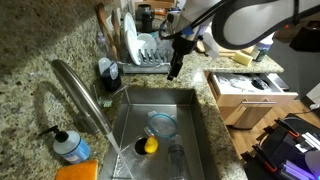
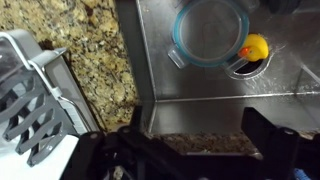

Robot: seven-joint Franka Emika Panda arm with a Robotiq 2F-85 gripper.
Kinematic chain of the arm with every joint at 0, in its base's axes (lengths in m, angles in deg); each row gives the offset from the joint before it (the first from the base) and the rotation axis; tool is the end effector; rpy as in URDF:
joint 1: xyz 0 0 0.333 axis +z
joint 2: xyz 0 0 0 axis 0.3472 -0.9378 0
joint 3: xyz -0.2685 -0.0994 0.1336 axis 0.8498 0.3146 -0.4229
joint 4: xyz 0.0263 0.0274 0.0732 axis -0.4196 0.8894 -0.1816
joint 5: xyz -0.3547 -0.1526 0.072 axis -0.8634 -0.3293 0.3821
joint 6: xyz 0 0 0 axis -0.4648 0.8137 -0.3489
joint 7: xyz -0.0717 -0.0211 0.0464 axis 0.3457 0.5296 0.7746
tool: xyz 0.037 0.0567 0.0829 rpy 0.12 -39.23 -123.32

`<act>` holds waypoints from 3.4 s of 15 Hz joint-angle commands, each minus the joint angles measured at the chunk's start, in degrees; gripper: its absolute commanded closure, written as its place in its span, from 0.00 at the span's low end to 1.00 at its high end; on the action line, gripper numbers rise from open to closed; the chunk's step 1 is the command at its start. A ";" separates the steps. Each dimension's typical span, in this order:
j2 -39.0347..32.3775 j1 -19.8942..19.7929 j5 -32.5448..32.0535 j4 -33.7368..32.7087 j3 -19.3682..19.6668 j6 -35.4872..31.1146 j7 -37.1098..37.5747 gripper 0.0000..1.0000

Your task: Close the faucet using the faucet handle on the right

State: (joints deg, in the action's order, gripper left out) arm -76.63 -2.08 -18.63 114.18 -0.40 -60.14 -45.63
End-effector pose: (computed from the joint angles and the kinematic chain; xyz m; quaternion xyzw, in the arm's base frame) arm 0.5438 0.3095 0.4098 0.9062 0.3949 0.1510 0.0071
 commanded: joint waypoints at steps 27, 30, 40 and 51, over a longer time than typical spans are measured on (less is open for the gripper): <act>-40.34 2.57 -0.11 -36.53 -5.66 -22.00 -6.71 0.00; -45.59 4.60 -0.28 -42.66 -4.64 -32.13 -3.29 0.00; -50.20 5.43 0.48 -47.23 -5.98 -40.03 -2.07 0.00; -53.86 6.26 -5.69 -51.61 -5.47 -41.03 -10.11 0.00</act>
State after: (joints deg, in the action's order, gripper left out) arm -128.77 2.84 -22.31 65.55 -7.89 -100.32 -53.61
